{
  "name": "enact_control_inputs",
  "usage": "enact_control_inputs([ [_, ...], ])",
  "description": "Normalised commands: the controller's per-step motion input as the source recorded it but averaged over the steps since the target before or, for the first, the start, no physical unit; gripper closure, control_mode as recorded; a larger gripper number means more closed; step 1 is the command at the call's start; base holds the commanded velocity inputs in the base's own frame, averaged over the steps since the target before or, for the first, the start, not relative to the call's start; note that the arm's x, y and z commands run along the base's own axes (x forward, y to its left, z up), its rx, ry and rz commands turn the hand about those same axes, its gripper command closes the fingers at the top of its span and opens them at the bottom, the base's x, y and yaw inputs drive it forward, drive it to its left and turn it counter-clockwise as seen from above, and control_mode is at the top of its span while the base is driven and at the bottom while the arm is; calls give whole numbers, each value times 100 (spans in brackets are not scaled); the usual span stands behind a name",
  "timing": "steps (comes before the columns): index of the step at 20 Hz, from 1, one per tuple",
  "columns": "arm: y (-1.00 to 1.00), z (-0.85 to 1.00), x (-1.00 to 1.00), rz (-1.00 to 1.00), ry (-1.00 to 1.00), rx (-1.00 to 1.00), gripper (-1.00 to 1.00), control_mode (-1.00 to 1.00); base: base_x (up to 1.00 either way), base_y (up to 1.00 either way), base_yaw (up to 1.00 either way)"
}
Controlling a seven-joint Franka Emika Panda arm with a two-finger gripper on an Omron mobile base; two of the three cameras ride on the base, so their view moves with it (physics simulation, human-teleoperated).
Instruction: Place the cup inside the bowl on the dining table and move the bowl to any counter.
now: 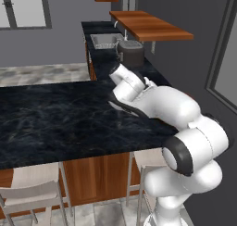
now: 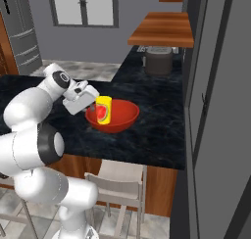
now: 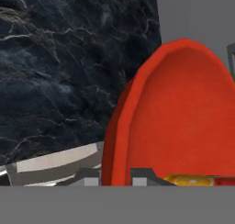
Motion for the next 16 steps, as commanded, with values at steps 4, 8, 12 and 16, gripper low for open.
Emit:
enact_control_inputs([
  [4, 17, 42, -42, 0, 0, 0, 100, -100, 0, 0, 0],
  [8, 17, 44, -34, 0, 0, -1, 100, -100, 0, 0, 0],
  [12, 12, 34, -26, 0, 0, -1, 100, -100, 0, 0, 0],
  [16, 4, 2, -4, 0, 0, -2, 100, -100, 0, 0, 0],
])
